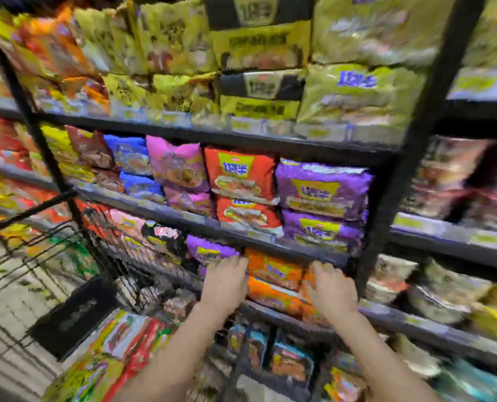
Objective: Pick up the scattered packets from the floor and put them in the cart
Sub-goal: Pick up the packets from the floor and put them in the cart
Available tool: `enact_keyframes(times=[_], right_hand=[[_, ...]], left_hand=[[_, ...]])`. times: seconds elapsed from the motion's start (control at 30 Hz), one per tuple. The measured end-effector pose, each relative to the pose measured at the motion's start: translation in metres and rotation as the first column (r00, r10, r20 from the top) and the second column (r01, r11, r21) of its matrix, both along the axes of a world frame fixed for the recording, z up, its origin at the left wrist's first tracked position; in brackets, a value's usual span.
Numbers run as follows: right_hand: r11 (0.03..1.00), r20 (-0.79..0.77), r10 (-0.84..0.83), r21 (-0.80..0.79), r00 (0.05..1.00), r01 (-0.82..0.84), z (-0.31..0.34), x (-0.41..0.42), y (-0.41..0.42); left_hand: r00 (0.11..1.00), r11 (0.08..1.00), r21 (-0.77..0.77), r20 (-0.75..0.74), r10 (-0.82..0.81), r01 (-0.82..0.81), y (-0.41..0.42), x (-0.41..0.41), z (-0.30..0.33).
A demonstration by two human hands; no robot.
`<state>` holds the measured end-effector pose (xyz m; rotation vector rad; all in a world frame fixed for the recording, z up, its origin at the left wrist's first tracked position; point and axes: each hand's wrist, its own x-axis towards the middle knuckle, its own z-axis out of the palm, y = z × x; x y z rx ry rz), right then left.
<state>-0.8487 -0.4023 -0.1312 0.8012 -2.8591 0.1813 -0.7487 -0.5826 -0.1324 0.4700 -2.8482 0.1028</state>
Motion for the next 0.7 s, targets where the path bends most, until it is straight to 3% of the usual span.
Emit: enact_keyframes(times=[0.07,0.17,0.27,0.4,0.47,0.6,0.7], right_hand=[[0.991,-0.050,-0.119,-0.071,0.992,0.115,0.017,-0.001,0.061],[0.966,-0.135,-0.257,-0.064,0.957,0.250,0.026,0.002,0.167],[0.907,-0.110,-0.420,-0.044,0.901,0.418,0.028,0.011,0.284],[0.801,-0.139,-0.594,-0.012,0.792,0.599,0.044,0.040,0.434],[0.739,-0.145,-0.669,-0.023,0.729,0.674,0.051,0.052,0.503],[0.625,-0.128,-0.778,-0.066,0.615,0.778,0.065,0.088,0.627],[0.491,-0.119,-0.870,-0.125,0.479,0.862,0.068,0.123,0.715]], left_hand=[[0.992,0.991,-0.061,-0.025,-0.123,0.121,0.051,-0.025,0.015],[0.956,0.957,-0.005,0.027,-0.291,0.291,0.146,-0.058,0.037],[0.865,0.868,-0.101,-0.081,-0.495,0.487,0.261,-0.081,0.047],[0.762,0.762,0.023,-0.021,-0.647,0.647,0.422,-0.092,0.058],[0.723,0.724,-0.004,-0.029,-0.690,0.690,0.499,-0.095,0.055],[0.571,0.572,-0.007,-0.058,-0.819,0.820,0.636,-0.097,0.062],[0.368,0.371,-0.014,-0.091,-0.925,0.929,0.735,-0.098,0.065]])
